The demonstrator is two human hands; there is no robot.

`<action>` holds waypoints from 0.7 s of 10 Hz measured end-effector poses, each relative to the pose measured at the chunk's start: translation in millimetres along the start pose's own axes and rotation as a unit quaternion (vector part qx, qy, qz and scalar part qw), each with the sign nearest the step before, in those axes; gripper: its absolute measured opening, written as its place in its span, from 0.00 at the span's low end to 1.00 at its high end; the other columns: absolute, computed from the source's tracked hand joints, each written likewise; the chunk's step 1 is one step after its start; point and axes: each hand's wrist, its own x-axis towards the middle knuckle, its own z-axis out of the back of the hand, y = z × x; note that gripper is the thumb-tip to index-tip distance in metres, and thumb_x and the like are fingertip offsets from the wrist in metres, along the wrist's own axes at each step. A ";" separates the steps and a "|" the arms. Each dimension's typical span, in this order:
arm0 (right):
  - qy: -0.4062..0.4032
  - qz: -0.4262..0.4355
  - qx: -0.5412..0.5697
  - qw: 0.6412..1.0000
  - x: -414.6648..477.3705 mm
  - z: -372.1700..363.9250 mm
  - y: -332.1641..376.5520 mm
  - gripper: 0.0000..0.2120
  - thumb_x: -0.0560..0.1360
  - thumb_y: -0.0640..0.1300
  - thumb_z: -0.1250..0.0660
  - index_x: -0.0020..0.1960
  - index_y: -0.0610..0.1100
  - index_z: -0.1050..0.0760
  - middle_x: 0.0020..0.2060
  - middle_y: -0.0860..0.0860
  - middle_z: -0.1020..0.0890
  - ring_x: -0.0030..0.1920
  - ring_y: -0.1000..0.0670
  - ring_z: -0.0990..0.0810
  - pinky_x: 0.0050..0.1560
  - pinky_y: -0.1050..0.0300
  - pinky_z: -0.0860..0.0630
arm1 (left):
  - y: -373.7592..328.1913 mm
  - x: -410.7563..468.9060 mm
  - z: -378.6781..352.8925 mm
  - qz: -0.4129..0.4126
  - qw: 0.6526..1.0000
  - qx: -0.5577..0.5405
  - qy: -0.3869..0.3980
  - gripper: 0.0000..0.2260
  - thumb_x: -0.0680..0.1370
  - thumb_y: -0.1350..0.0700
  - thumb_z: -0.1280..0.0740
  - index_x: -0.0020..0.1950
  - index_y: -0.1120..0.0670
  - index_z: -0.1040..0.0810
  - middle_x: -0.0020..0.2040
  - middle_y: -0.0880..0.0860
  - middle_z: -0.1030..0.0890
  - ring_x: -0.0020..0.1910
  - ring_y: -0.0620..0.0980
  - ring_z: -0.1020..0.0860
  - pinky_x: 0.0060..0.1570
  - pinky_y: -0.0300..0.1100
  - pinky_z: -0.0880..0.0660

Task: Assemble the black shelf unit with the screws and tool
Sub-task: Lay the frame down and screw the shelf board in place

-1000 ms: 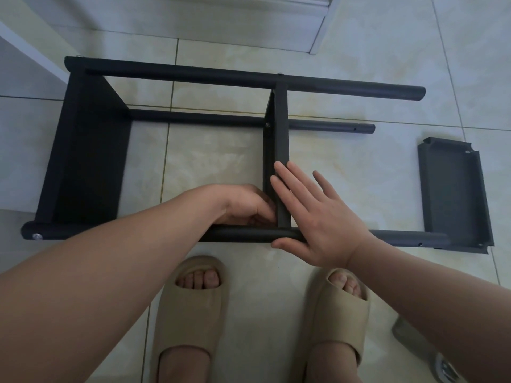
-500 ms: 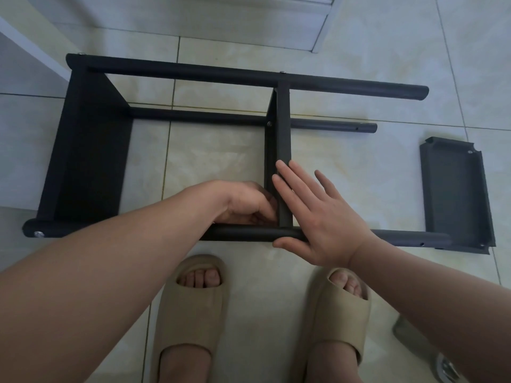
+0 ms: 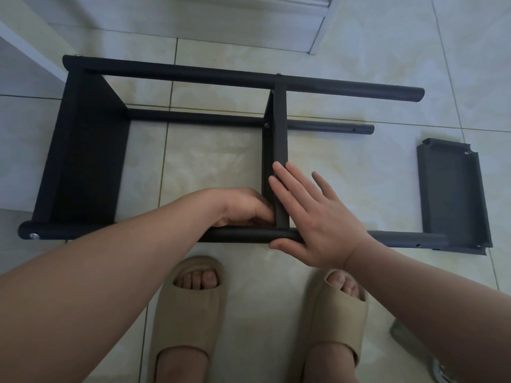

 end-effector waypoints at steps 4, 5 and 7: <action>0.002 0.000 0.002 1.000 0.0 0.5 0.0 0.46 0.78 0.72 0.48 0.82 0.39 0.46 0.82 0.44 0.50 0.82 0.43 0.52 0.76 0.33 0.41 | -1.1 2.4 0.9 -0.019 1.000 -0.018 -0.010 0.08 0.75 0.72 0.36 0.48 0.63 0.22 0.40 0.60 0.22 0.34 0.53 0.19 0.36 0.40 0.21; 0.003 0.000 0.002 1.000 0.3 1.1 0.4 0.46 0.78 0.72 0.48 0.82 0.39 0.46 0.82 0.44 0.49 0.82 0.43 0.52 0.76 0.33 0.41 | -0.3 1.2 0.6 -0.015 0.999 -0.029 -0.004 0.08 0.75 0.72 0.37 0.45 0.63 0.21 0.37 0.59 0.20 0.33 0.52 0.19 0.35 0.40 0.21; 0.009 -0.002 0.000 1.000 -0.1 2.2 1.0 0.46 0.77 0.72 0.49 0.82 0.40 0.47 0.82 0.45 0.50 0.82 0.44 0.53 0.76 0.33 0.42 | 0.6 3.1 -0.7 0.000 1.000 -0.021 -0.007 0.07 0.77 0.65 0.35 0.48 0.62 0.17 0.44 0.60 0.16 0.43 0.55 0.17 0.44 0.44 0.21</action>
